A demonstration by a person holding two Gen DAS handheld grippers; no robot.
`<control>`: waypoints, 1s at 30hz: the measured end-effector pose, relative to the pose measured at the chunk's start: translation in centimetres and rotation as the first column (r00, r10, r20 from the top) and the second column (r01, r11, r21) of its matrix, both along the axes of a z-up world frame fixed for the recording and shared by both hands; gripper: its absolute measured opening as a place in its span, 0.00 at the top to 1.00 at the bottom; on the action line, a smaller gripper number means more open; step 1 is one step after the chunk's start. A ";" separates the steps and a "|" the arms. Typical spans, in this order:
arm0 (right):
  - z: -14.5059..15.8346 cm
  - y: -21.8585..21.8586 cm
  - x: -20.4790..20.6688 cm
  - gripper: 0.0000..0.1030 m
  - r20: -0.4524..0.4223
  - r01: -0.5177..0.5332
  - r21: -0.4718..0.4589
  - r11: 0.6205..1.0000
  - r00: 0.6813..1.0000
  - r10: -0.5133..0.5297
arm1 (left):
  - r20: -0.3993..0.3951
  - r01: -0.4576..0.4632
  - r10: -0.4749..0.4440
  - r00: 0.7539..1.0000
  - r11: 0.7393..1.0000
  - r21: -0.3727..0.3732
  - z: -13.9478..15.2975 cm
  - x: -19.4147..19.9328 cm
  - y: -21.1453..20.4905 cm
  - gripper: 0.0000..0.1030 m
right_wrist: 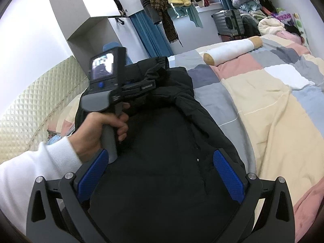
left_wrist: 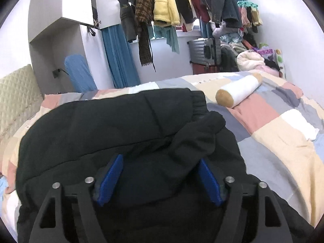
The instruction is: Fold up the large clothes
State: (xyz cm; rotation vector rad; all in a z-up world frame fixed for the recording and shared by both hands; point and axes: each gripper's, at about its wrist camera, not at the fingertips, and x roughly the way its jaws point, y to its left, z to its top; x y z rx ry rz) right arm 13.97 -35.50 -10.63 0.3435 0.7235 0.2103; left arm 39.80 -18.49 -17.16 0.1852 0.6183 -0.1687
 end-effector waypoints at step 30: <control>5.2 4.3 -5.6 0.00 0.175 -0.019 -0.145 0.989 0.984 0.044 | 0.027 0.061 -0.056 0.998 0.973 -0.224 15.6 -23.5 16.4 0.28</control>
